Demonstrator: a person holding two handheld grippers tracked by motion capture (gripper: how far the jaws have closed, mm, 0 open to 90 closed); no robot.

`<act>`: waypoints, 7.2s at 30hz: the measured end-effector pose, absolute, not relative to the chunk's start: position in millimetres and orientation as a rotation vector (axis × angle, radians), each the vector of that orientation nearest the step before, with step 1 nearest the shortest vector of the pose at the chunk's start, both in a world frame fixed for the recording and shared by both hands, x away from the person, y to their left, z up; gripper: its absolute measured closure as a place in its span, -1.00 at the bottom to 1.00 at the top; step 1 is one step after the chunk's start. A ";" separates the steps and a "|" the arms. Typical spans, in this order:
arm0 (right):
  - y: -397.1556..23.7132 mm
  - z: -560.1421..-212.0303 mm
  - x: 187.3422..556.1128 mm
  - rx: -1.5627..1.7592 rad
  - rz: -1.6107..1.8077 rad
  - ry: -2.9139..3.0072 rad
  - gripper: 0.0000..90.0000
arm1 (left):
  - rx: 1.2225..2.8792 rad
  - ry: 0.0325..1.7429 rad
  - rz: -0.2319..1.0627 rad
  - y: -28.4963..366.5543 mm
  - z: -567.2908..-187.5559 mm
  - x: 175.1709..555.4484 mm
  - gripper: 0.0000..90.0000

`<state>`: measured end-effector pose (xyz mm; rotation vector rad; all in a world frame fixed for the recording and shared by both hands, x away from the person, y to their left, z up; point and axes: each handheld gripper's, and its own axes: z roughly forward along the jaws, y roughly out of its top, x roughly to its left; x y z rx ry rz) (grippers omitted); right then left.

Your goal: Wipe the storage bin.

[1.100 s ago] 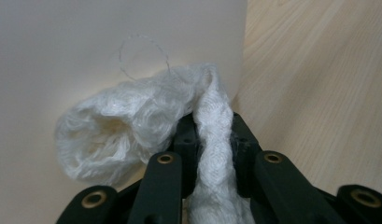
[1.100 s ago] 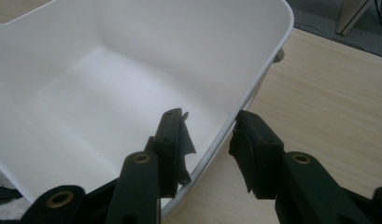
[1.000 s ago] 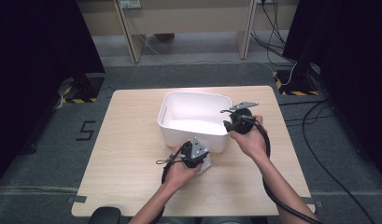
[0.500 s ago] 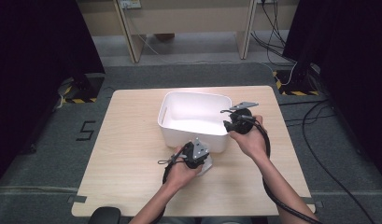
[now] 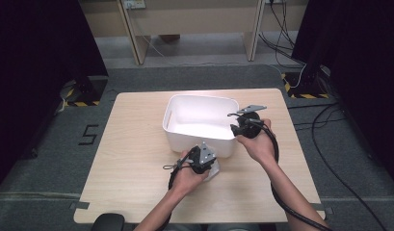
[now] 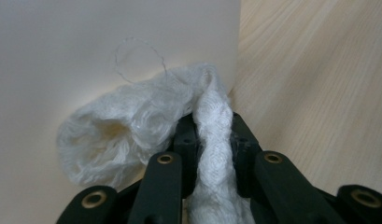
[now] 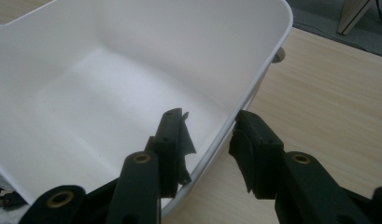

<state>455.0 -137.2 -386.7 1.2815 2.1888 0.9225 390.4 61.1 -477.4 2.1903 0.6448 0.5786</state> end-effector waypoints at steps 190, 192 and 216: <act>-132.8 -377.7 449.4 1.361 0.979 2.165 0.57 | 2.231 0.585 0.583 23.9 -476.2 401.6 0.72; -132.7 -377.7 449.4 1.363 0.979 2.164 0.57 | 2.229 0.580 0.588 23.6 -473.6 401.2 0.72; -132.4 -377.8 449.3 1.369 0.978 2.159 0.57 | 2.157 0.549 0.632 21.8 -443.8 395.9 0.72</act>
